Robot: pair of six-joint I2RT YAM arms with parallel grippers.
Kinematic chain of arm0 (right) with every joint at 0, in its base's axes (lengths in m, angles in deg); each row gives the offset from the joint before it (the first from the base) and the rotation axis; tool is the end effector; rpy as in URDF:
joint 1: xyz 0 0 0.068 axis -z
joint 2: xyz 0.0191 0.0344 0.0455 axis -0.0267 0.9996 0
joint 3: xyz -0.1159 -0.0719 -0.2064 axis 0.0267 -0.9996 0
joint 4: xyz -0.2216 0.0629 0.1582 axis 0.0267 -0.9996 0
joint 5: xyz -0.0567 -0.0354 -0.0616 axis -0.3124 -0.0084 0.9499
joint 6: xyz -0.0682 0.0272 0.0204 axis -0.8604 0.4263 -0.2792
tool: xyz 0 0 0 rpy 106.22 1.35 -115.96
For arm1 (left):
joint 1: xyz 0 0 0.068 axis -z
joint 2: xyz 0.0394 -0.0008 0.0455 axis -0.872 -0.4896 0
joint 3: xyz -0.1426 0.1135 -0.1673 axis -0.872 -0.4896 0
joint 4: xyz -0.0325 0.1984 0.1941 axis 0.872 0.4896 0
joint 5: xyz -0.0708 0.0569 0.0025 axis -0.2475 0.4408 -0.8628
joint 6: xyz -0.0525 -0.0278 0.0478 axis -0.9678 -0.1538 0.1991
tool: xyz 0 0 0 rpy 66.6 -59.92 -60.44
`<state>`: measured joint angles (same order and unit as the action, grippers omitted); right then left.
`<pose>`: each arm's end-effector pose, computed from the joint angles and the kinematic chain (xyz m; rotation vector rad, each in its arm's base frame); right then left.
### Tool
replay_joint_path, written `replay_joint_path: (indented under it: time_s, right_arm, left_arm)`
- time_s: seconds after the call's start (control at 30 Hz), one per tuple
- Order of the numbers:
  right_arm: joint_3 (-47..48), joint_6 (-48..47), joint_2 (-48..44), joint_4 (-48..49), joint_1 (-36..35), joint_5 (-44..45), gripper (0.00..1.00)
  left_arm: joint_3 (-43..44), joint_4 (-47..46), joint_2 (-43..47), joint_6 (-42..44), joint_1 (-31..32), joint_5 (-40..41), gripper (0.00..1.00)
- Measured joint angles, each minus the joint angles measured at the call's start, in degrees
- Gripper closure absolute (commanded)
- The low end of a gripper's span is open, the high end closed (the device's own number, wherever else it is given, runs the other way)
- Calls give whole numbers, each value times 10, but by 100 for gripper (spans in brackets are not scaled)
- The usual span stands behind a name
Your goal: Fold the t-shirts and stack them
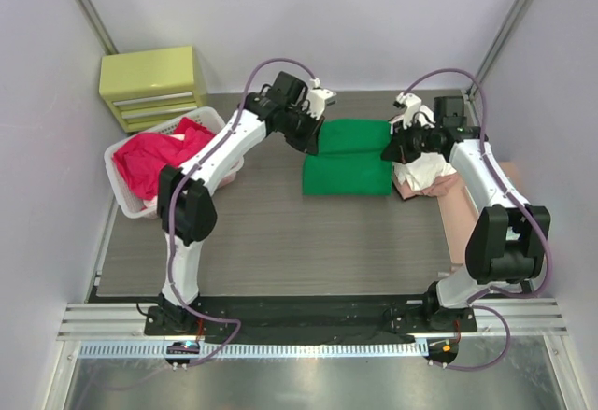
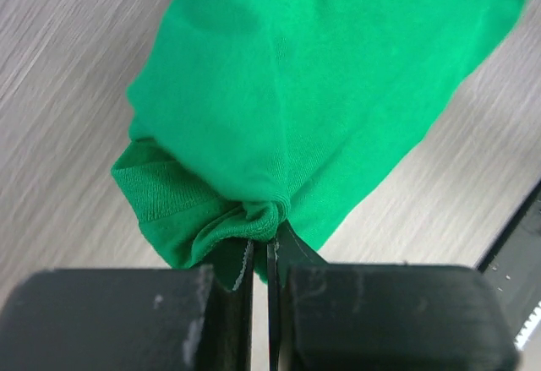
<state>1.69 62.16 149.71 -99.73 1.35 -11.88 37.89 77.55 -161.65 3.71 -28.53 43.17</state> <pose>0.3686 0.0414 0.2387 -0.7004 2.1740 0.6299 0.3896 -0.2754 0.2701 0.9485 2.3186 -0.7183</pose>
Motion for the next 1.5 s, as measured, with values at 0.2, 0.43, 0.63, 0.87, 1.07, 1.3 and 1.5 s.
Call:
replay_joint_path:
  time_s: [0.2,0.43,0.63,0.87,1.07,1.3,1.5]
  right_arm:
    - [-6,-5,-28,-6,25,23,99]
    - [-21,-5,-60,-4,49,57,99]
    - [-23,-7,-66,-1,72,75,99]
    - [-42,-10,-76,-9,91,73,99]
    - [-47,-9,-76,-12,127,56,99]
    - [-56,-9,-77,-6,131,42,99]
    - [-68,-10,-77,-5,118,24,99]
  left_arm:
    - [86,21,-83,10,18,-2,100]
    - [263,49,-185,2,29,-4,100]
    - [287,44,-210,-5,42,-4,100]
    - [140,-12,-181,-6,64,-9,100]
    - [168,-24,-178,-6,67,-10,100]
    - [164,-24,-161,-4,64,-6,100]
    - [54,-46,-92,-3,64,-4,100]
